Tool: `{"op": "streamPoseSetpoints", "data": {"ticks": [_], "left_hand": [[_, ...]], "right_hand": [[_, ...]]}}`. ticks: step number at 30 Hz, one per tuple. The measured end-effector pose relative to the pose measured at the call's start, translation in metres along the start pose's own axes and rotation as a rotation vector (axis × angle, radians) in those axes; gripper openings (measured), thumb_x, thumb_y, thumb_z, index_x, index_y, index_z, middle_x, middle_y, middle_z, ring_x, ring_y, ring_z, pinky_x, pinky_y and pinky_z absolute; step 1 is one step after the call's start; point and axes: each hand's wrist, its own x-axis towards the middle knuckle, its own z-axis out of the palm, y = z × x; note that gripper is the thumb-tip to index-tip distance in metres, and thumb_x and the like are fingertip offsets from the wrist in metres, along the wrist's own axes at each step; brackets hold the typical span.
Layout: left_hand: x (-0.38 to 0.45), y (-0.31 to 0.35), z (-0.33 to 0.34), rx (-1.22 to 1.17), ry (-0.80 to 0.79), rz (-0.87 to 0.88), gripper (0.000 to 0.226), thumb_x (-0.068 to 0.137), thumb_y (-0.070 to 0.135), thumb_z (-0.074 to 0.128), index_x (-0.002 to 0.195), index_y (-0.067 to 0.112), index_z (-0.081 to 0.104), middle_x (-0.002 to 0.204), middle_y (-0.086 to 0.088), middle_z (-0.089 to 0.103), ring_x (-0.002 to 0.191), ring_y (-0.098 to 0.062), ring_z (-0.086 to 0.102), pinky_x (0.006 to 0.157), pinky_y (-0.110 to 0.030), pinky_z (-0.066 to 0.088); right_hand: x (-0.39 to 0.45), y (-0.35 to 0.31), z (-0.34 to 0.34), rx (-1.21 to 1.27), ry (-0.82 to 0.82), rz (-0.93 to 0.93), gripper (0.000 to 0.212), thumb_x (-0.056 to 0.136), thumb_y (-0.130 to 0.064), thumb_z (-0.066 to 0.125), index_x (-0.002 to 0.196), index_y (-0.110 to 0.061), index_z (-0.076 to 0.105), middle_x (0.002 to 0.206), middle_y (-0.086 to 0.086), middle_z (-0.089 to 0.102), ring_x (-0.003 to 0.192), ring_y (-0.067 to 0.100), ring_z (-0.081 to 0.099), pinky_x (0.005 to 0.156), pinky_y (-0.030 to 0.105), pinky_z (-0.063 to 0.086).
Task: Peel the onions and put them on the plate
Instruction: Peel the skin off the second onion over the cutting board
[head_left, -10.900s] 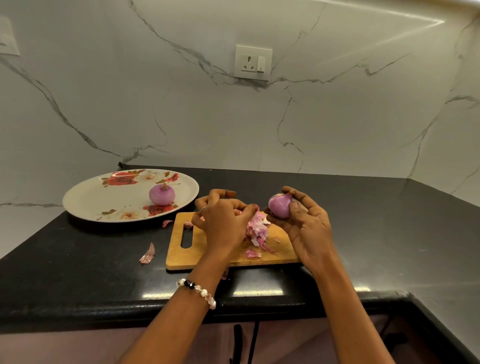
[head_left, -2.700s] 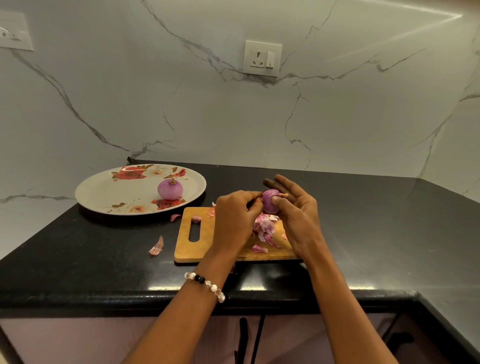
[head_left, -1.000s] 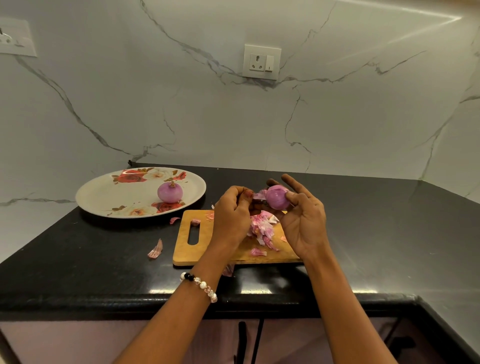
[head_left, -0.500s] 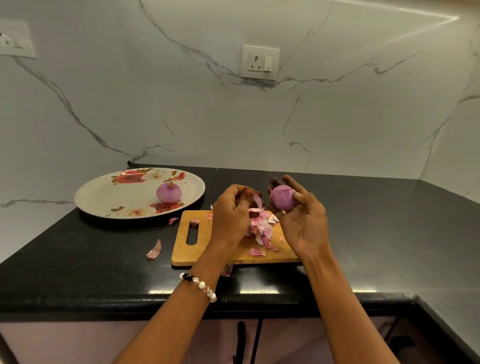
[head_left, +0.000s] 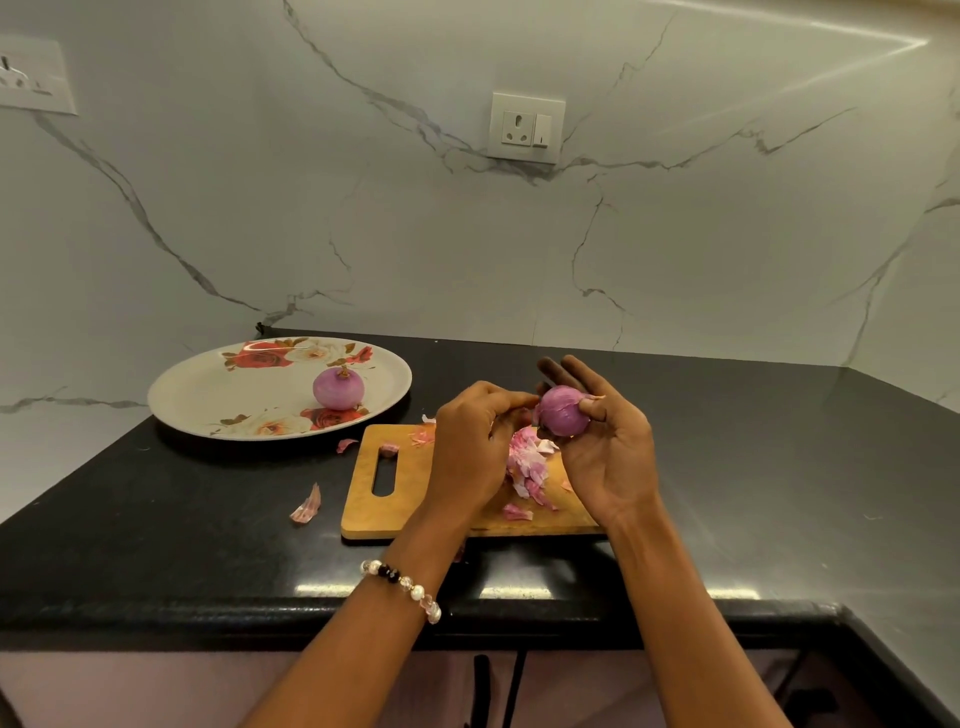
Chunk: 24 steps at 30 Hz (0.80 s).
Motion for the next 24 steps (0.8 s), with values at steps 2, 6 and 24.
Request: {"op": "streamPoseSetpoints", "data": {"ticks": [2,6,24], "left_hand": [[0.0003,0.0013,0.0005,-0.006,-0.013,0.009,0.019,0.084,0.011,0.069,0.103,0.01,0.073,0.093,-0.004,0.069,0.08,-0.004,0.058,0.073,-0.004,0.046],[-0.0007,0.0017,0.0002,0.005,-0.024,-0.019,0.026,0.079,0.024,0.074,0.102,0.011,0.073,0.09,-0.001,0.069,0.075,-0.006,0.059,0.067,-0.008,0.047],[0.0004,0.0001,-0.0032,0.066,0.125,-0.031,0.017,0.086,0.003,0.065,0.099,0.01,0.072,0.094,-0.002,0.068,0.083,-0.008,0.061,0.072,-0.007,0.048]], "right_hand": [[0.0008,0.0003,-0.001,-0.001,0.001,-0.001,0.046,0.089,-0.001,0.04,0.133,-0.001,0.052,0.127,0.018,0.065,0.114,0.03,0.063,0.085,0.035,0.057],[0.0002,0.0005,-0.0007,0.012,-0.006,0.024,0.046,0.09,0.003,0.035,0.132,0.0,0.053,0.126,0.017,0.066,0.11,0.029,0.066,0.092,0.039,0.055],[0.0007,0.0007,-0.0015,-0.038,-0.025,-0.029,0.053,0.079,-0.003,0.043,0.131,0.001,0.053,0.126,0.018,0.066,0.112,0.029,0.064,0.077,0.031,0.055]]}}
